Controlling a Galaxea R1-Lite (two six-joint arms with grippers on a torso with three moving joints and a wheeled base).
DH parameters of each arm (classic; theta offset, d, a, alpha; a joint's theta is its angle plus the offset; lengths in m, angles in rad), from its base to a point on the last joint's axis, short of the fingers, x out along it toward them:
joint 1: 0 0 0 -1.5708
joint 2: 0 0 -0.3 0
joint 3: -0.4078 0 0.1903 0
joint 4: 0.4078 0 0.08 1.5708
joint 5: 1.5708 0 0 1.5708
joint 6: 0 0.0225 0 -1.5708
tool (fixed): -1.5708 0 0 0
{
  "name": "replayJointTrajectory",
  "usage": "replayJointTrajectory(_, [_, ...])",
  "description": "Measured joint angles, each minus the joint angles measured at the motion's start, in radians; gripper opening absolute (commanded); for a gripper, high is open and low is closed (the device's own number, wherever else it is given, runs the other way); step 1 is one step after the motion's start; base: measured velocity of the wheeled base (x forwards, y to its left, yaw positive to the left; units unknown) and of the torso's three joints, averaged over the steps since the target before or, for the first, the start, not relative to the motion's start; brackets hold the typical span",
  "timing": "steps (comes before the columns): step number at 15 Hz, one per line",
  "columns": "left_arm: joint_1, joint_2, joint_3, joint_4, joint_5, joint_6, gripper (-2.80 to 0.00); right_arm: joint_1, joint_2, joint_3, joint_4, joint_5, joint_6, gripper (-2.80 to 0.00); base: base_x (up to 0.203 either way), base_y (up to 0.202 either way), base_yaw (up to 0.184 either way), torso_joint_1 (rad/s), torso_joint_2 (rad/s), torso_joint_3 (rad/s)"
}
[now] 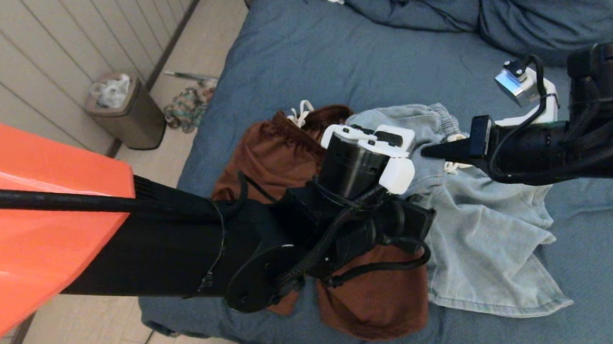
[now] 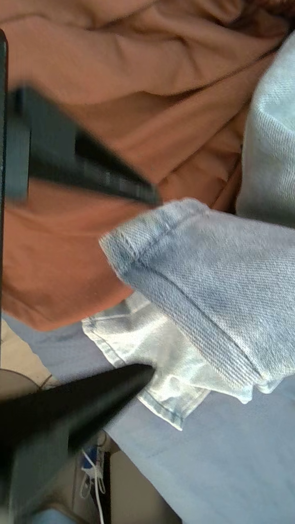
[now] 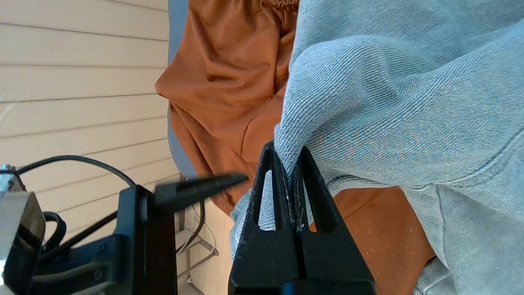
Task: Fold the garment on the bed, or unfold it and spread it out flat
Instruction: Unford the blue shorts
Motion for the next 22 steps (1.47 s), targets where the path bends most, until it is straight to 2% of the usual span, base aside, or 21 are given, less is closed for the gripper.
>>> replayJointTrajectory(8, [0.005, 0.056, -0.050, -0.024, 0.007, -0.004, -2.80, -0.003, -0.007, 0.000, -0.001, 0.001, 0.000, -2.80, 0.000, 0.000, 0.000, 0.000, 0.00, 0.000])
replayJointTrajectory(11, [0.006, 0.028, -0.044, 0.007, 0.009, -0.001, -2.80, -0.008, -0.014, -0.002, -0.003, 0.000, -0.002, -2.80, 0.000, 0.000, 0.000, 0.000, 0.00, 0.000])
replayJointTrajectory(16, [-0.001, -0.084, -0.081, 0.173, 0.006, -0.001, -2.80, -0.095, -0.020, -0.040, 0.000, 0.007, -0.022, -2.80, 0.000, 0.000, 0.000, 0.000, 0.00, 0.000])
replayJointTrajectory(18, [-0.028, -0.133, -0.118, 0.306, 0.010, 0.007, -2.80, -0.153, -0.014, -0.070, -0.013, -0.010, -0.030, -2.80, 0.000, 0.000, 0.000, 0.000, 0.00, 0.000])
replayJointTrajectory(22, [-0.065, -0.194, -0.158, 0.420, 0.022, 0.085, -2.80, -0.191, -0.005, -0.081, -0.009, -0.007, -0.069, -2.80, 0.000, 0.000, 0.000, 0.000, 0.00, 0.000])
